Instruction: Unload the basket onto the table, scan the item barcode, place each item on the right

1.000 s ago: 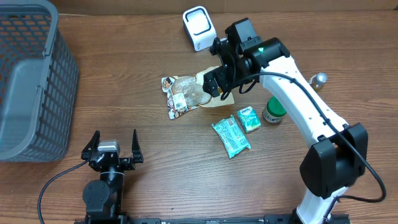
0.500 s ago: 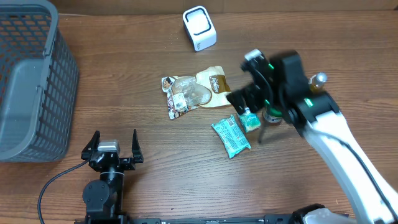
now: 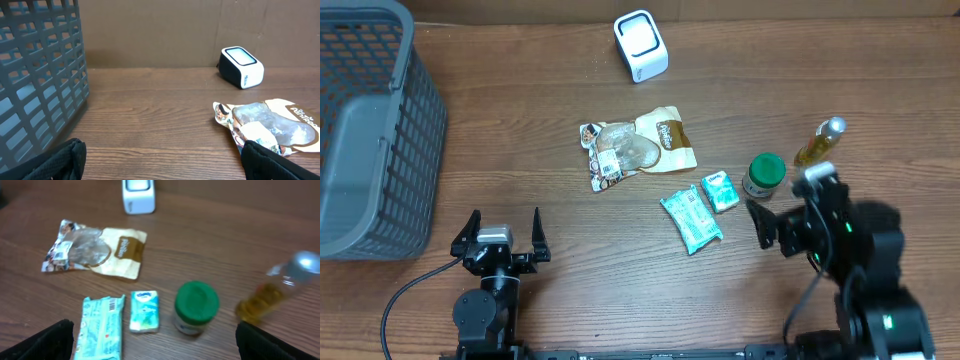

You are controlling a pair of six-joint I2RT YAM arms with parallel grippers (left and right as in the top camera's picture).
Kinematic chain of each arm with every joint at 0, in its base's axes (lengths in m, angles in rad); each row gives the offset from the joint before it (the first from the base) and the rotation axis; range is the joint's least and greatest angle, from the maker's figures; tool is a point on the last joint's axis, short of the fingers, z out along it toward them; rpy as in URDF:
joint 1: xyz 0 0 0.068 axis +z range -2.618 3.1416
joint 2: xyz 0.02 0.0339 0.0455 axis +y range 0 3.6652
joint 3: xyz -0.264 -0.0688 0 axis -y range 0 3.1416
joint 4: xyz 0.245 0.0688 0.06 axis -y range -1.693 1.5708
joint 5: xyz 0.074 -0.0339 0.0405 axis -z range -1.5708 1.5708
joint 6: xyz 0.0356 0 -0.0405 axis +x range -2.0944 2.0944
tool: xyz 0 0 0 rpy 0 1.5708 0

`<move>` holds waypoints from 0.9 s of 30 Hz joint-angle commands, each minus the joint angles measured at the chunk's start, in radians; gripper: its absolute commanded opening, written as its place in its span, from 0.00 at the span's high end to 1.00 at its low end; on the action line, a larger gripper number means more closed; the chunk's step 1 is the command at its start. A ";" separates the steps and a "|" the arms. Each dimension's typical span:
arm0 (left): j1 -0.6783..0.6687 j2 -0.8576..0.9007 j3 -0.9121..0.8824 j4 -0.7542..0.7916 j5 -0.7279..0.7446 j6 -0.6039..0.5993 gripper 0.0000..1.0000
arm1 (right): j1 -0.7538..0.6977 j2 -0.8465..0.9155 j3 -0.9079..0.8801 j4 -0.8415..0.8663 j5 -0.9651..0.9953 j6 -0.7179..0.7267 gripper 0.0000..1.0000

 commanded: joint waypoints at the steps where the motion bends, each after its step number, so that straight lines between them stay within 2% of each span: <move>1: 0.004 -0.011 -0.004 0.001 0.004 -0.005 0.01 | -0.045 -0.136 -0.073 0.007 0.002 0.000 0.00; 6: 0.004 -0.011 -0.004 0.001 0.004 -0.005 0.00 | -0.101 -0.332 -0.202 0.032 -0.010 0.000 0.00; 9: 0.004 -0.011 -0.004 0.001 0.004 -0.005 0.00 | -0.112 -0.399 -0.247 0.103 -0.024 0.000 0.00; 22: 0.004 -0.011 -0.004 0.001 0.004 -0.005 0.00 | -0.113 -0.592 -0.434 0.676 -0.072 0.000 0.00; 27: 0.004 -0.011 -0.004 0.001 0.004 -0.005 0.00 | -0.113 -0.594 -0.531 0.897 -0.081 0.003 0.00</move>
